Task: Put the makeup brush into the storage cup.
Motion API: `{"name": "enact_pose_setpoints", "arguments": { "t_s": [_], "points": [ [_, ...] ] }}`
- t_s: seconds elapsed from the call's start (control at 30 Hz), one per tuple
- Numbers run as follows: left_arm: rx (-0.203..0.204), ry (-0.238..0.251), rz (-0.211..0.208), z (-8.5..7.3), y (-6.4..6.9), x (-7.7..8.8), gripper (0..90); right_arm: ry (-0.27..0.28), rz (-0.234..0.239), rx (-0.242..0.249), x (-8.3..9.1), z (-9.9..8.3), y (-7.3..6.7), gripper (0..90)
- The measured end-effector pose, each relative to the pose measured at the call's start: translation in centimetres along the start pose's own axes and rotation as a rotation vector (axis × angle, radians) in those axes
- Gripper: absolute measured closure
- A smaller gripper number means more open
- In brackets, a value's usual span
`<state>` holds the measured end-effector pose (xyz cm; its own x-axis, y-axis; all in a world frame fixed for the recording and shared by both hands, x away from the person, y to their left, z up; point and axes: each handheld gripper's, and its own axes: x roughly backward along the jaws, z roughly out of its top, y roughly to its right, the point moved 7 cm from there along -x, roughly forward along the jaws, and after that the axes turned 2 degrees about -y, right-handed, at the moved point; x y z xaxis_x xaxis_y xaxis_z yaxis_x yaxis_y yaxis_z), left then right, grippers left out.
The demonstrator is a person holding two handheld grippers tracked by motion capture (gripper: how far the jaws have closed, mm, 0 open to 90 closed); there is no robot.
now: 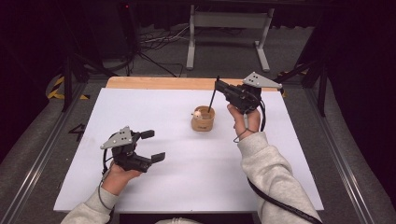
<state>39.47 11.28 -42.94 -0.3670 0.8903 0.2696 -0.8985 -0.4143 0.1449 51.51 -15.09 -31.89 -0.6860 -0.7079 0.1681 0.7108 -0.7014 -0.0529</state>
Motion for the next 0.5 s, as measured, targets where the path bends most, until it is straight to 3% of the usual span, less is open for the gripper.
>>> {"name": "enact_pose_setpoints", "arguments": {
  "t_s": [0.13, 0.5],
  "points": [
    [0.001, -0.003, -0.004, -0.1, 0.0, -0.1, 4.8, 0.019, 0.0, 0.003, -0.4, -0.3, 0.0, 85.9],
    [0.005, -0.003, -0.006, -0.1, 0.0, 0.0, 4.9, -0.002, -0.006, -0.01, -1.9, -2.4, 0.2, 85.9]
  ]
}}
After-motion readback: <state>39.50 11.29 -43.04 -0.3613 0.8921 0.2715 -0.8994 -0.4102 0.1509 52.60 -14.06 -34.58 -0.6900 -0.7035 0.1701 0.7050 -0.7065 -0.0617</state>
